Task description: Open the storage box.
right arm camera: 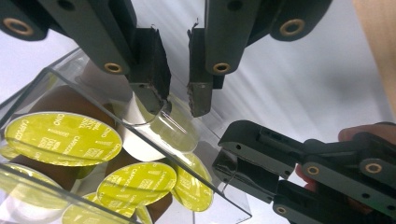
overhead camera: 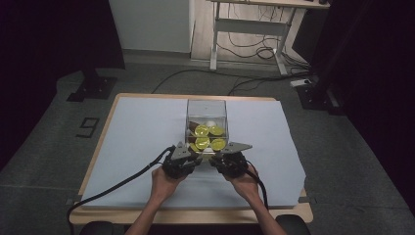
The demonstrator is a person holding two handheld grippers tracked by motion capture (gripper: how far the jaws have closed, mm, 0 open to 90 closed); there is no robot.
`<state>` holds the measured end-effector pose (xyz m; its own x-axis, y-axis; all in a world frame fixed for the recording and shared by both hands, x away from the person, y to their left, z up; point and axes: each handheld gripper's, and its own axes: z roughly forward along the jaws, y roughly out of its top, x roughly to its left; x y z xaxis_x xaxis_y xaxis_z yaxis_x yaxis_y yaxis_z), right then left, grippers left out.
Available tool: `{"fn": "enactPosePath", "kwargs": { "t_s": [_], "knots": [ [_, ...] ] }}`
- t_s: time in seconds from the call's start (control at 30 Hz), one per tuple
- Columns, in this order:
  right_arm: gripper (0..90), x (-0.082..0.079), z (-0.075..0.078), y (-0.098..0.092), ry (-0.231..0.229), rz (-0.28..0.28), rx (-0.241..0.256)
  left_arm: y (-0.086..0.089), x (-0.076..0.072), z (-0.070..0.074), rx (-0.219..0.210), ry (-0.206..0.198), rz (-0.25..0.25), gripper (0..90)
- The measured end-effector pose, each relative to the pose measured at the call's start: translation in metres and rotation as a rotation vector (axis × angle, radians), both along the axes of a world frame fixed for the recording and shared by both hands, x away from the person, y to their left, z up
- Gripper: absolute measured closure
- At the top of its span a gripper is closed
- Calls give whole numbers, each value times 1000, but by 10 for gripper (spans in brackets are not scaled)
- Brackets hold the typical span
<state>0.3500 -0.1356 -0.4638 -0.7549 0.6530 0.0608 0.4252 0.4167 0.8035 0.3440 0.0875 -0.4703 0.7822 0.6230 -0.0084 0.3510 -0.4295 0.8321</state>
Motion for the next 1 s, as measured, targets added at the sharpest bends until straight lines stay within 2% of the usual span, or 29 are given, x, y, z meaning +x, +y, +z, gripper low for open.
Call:
{"fn": "enactPosePath", "kwargs": {
  "t_s": [0.07,0.13,0.5,1.0],
  "knots": [
    [788,-2,0,2,-3,3,-4,1,-3,1,28,-13,3,729],
    [788,-3,0,3,-6,5,-7,1,-5,1,31,-13,4,729],
    [786,-14,0,-3,4,8,4,-2,-15,1,13,-4,-20,735],
    [784,-30,0,-7,11,16,-11,-6,-31,-1,28,-2,-37,735]
  ]
}}
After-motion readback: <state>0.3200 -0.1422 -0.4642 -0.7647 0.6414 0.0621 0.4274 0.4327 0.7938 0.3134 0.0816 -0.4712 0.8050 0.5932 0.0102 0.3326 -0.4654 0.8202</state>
